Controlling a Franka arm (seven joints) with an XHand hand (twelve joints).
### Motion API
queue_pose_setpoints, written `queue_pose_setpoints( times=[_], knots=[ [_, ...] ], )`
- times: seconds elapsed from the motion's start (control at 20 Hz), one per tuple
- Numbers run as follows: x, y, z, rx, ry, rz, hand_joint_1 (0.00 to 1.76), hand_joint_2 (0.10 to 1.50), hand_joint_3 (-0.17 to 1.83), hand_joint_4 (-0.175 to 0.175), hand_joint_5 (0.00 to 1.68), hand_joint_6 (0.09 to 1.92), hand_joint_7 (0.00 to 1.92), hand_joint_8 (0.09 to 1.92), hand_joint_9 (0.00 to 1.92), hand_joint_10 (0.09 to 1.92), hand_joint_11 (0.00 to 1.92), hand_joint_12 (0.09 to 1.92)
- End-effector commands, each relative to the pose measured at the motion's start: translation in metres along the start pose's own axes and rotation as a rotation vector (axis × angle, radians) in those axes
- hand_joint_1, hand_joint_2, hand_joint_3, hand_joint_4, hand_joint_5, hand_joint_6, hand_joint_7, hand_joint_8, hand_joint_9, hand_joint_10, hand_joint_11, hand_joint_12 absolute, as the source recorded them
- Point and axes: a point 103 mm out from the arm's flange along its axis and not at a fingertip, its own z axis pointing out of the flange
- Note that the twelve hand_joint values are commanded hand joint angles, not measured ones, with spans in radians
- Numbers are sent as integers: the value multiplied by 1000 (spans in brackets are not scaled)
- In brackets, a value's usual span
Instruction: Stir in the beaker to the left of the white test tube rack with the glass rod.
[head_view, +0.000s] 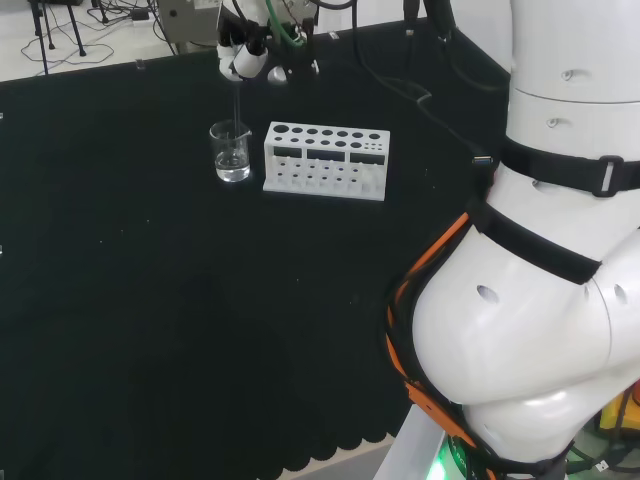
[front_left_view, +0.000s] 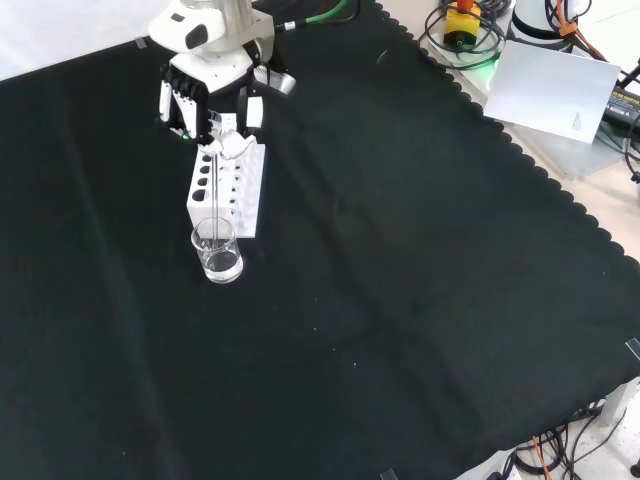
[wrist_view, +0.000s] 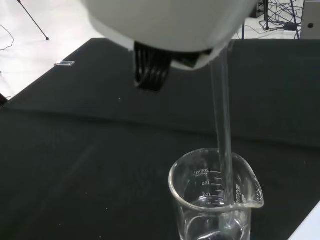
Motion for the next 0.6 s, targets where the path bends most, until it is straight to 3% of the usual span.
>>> queue_pose_setpoints(
  times=[0.05,0.3,0.6],
  knots=[
    [3,0,-3,0,-15,3,1216,495,937,-175,1319,721,1583,867,1734,762,1109,906],
    [12,-4,-9,18,-9,-1,1216,495,937,-175,1318,724,1584,866,1734,761,1110,906],
    [38,-6,-7,19,-6,-44,1216,495,938,-175,1317,726,1585,865,1735,760,1110,906]
  ],
)
